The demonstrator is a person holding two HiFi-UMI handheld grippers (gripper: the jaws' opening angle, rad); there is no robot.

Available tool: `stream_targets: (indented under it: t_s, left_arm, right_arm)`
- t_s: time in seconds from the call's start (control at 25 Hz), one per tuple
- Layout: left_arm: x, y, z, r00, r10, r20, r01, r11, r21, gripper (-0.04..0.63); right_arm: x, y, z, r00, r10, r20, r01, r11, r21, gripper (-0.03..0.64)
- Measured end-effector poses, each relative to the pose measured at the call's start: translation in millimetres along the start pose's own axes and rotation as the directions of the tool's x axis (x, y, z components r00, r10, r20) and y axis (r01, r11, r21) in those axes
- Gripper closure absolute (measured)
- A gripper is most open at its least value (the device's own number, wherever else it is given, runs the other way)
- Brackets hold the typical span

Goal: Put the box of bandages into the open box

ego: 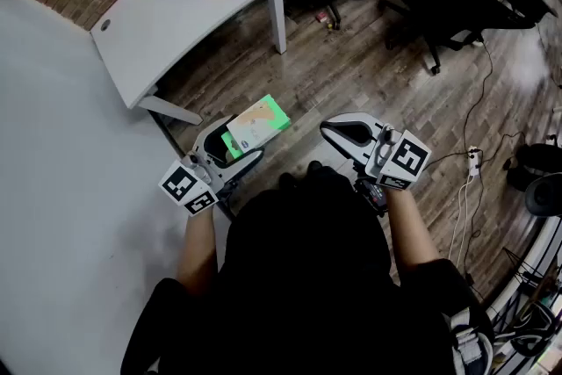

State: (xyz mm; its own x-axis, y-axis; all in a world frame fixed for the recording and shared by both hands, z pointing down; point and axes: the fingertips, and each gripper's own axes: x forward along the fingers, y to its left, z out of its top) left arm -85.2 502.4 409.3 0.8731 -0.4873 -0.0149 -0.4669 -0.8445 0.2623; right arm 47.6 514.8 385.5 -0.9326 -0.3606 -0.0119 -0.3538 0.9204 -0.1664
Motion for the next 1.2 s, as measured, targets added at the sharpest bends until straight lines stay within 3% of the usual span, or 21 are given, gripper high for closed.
stream_targets:
  t_s: [0.36,0.56,0.88,1.2]
  left_arm:
    - [-8.1,-2.5,-7.0,1.0,-0.014,-0.006,0.014,1.0,0.003,0.225]
    - [-13.8,-2.0,-8.8,1.0,-0.017,-0.015,0.017,1.0,0.003,0.225]
    - [-22.4,7.2,-21.9,0.999,-0.029,-0.015,0.028,0.999,-0.039,0.225]
    - [-11.2,26.8,-25.4,0.999,-0.034,0.008,0.035,0.997,-0.068,0.225]
  right_arm:
    - [3.3,9.0,-10.3,0.999,-0.008,-0.033,0.008,1.0,-0.009,0.611]
    - [11.1,17.4,-3.0,1.0,-0.008,0.004,0.008,1.0,-0.002,0.611]
    - [12.5,9.8,-14.1,0.995,-0.093,-0.034,0.094,0.996,0.012,0.611]
    - [11.1,-8.1,-12.4,0.993,-0.119,-0.027,0.119,0.993,0.024,0.611]
